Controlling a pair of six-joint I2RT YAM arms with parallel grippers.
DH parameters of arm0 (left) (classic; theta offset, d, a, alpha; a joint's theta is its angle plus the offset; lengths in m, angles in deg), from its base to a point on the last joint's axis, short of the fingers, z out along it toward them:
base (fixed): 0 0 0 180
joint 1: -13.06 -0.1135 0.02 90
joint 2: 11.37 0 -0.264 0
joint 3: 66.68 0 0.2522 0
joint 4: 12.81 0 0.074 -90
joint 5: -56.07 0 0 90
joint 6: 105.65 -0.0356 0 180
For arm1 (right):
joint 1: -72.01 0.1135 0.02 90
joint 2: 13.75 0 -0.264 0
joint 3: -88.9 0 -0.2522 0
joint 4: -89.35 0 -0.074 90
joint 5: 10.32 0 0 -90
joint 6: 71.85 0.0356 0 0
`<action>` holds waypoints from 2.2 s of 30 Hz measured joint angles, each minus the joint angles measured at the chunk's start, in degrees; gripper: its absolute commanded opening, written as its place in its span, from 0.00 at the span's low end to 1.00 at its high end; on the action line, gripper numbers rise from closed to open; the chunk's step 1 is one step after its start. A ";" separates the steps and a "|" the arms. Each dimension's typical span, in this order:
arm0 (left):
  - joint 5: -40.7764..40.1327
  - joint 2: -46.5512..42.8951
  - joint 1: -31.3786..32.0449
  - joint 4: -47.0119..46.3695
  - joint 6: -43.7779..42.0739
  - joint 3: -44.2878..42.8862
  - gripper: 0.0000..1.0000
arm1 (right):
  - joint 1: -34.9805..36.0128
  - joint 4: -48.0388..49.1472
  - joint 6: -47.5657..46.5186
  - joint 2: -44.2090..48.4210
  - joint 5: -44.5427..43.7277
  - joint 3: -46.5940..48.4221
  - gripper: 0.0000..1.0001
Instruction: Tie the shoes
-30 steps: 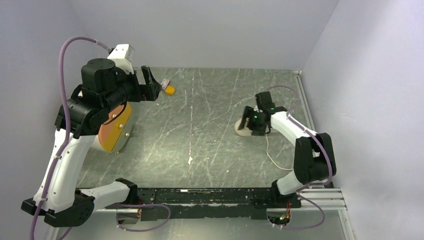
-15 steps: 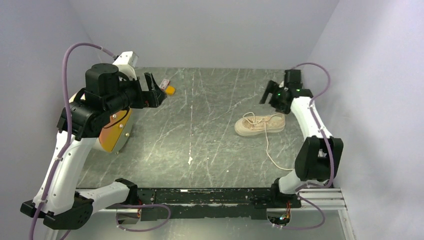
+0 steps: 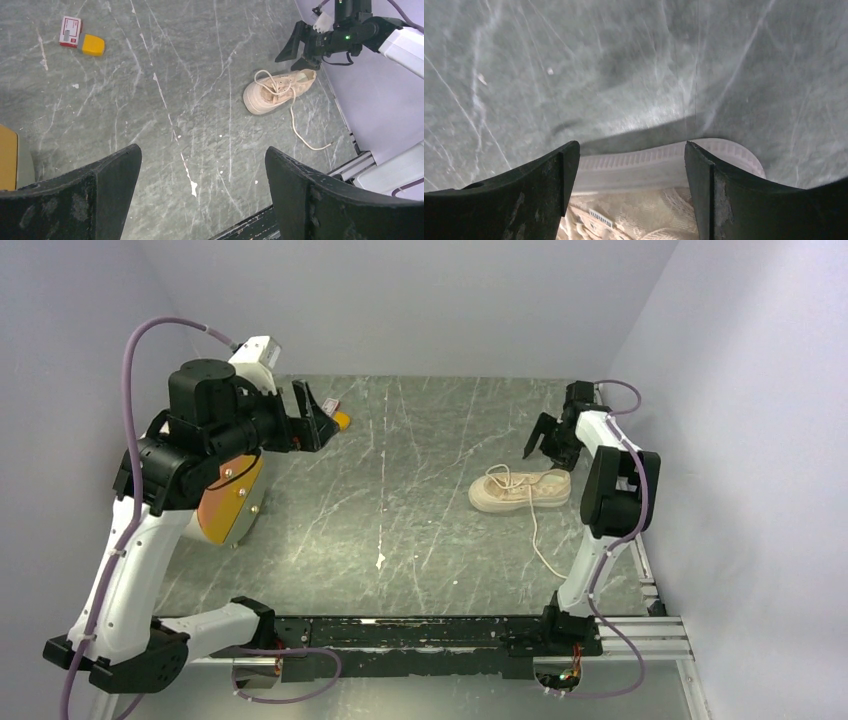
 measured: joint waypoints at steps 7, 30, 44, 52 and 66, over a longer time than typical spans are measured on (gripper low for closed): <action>1.73 -3.93 0.00 -1.55 0.98 4.94 0.97 | -0.11 1.55 0.81 15.41 4.76 -19.85 0.83; 23.15 -8.94 0.00 -7.93 9.84 25.07 0.98 | 11.76 -4.98 6.62 43.36 6.21 -40.76 0.47; 32.76 -0.20 1.81 -16.61 12.72 32.09 0.97 | 23.37 -0.94 11.17 38.73 -2.60 -44.06 0.37; 30.51 1.22 1.90 -8.57 6.25 29.31 0.97 | 32.68 3.23 10.69 35.87 -0.17 -42.34 0.08; 10.21 -14.47 1.92 -3.63 10.25 19.15 0.97 | 60.89 5.77 22.51 27.56 2.45 -17.55 0.00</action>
